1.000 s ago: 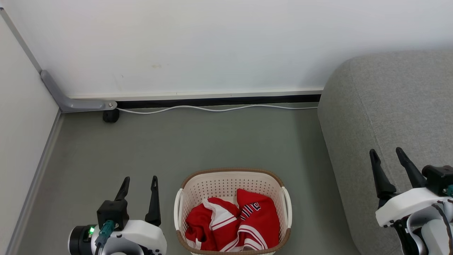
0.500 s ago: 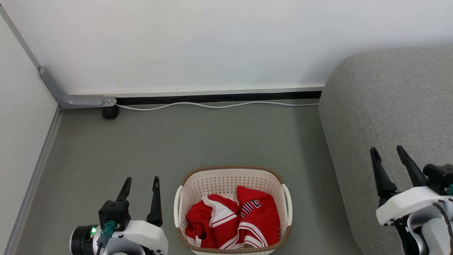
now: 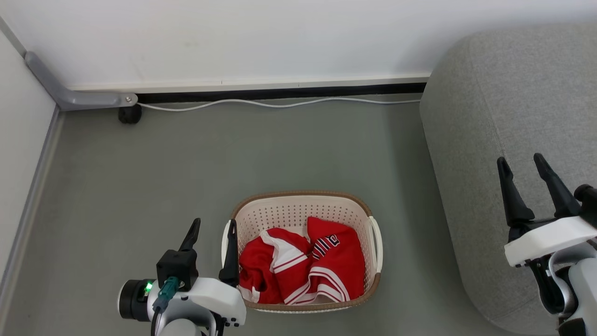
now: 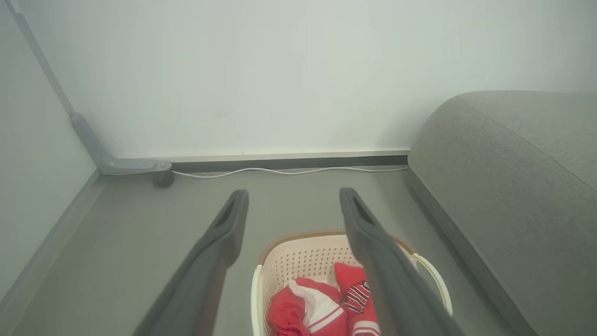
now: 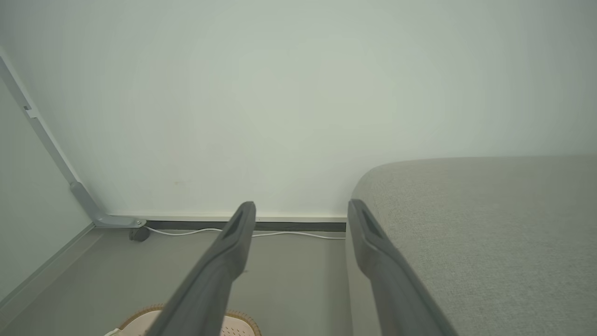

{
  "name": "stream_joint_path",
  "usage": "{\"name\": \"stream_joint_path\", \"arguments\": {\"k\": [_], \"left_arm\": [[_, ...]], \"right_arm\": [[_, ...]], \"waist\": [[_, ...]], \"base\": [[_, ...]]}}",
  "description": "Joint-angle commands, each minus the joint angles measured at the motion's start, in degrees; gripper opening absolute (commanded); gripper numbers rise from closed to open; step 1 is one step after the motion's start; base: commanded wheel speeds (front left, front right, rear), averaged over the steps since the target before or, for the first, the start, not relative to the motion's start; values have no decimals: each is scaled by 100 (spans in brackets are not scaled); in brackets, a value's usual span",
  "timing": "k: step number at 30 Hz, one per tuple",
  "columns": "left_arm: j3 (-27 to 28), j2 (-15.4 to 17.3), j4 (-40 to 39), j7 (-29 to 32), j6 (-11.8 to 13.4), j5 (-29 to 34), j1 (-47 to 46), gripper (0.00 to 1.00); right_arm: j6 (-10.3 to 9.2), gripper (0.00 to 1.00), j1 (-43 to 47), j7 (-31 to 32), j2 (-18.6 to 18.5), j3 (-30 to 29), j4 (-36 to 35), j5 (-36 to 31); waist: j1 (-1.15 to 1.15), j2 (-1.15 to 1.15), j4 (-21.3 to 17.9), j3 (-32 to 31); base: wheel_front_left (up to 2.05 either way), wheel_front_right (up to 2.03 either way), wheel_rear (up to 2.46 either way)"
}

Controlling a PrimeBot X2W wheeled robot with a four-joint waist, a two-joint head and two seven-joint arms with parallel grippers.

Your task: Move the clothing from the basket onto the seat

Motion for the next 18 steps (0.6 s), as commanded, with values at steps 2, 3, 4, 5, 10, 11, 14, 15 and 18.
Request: {"name": "stream_joint_path", "arguments": {"k": [2, 3, 4, 5, 10, 11, 14, 15, 18], "left_arm": [[48, 48, -155, -78, 115, -105, -326, 100], [-17, 48, -163, -78, 157, -135, -367, 100], [-89, 48, -168, -78, 195, -153, -414, 100], [-158, 48, -177, -78, 237, -175, -465, 100], [-535, 48, -203, -78, 441, -317, -778, 100], [-624, 48, -207, -78, 486, -351, -852, 100], [-870, 48, -178, -78, 610, -446, -1084, 100], [-941, 48, -156, -78, 641, -481, -1165, 100], [-1166, 48, -98, -78, 729, -569, -1430, 100]], "right_arm": [[42, 100, -217, -77, -170, 75, -242, 71], [42, 100, -253, -77, -197, 68, -294, 89], [42, 100, -293, -77, -224, 65, -349, 105], [42, 100, -334, -77, -255, 66, -407, 123], [42, 100, -530, -77, -418, 23, -670, 232], [42, 100, -578, -77, -456, 13, -713, 264], [42, 100, -735, -77, -532, -23, -871, 330], [42, 100, -788, -77, -546, -42, -935, 342], [42, 100, -949, -77, -605, -83, -1116, 388]], "waist": [[0, 0, -53, 268], [0, 0, -67, 358], [0, 0, -79, 455], [0, 0, -89, 556], [0, 0, -127, 1114], [0, 0, -134, 1231], [0, 0, -166, 1585], [0, 0, -177, 1702], [0, 0, -202, 2057]], "base": [[0, 0, 0], [0, 0, 0], [0, 0, 0], [0, 0, 0], [0, 0, 0], [0, 0, 0], [0, 0, 0], [0, 0, 0], [0, 0, 0]]}}
